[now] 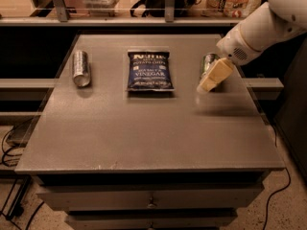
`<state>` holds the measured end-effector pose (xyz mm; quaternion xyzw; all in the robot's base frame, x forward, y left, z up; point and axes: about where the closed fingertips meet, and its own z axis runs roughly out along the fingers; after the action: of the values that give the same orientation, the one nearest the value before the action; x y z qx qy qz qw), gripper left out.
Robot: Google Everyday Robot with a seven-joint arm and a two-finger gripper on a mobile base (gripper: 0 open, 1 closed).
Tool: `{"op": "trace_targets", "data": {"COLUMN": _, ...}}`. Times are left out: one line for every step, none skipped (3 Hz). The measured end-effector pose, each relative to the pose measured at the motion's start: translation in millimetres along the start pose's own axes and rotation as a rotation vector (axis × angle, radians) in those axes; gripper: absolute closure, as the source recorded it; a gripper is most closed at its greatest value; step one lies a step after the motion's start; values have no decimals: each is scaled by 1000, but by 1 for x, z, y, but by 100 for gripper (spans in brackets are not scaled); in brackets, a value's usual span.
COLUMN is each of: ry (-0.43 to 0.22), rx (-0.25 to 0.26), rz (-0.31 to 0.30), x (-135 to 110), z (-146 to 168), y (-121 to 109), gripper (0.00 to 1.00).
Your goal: Move green can near redbull can
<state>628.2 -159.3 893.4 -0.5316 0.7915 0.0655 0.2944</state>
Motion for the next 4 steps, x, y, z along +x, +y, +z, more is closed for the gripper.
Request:
{"op": "trace_targets", "data": {"ry": -8, "rx": -20, "rz": 5, "x": -1, "z": 22, "y": -9, "gripper": 0}}
{"op": "trace_targets", "data": {"ry": -3, "rx": 5, "rz": 1, "x": 3, "z": 38, "y": -33, "gripper": 0}}
{"op": "trace_targets", "data": {"ry": 2, "rx": -2, "rz": 1, "x": 7, "z": 44, "y": -37, "gripper": 0}}
{"op": "trace_targets", "data": {"ry": -3, "rx": -22, "rz": 21, "x": 15, "z": 50, "y": -37, "gripper": 12}}
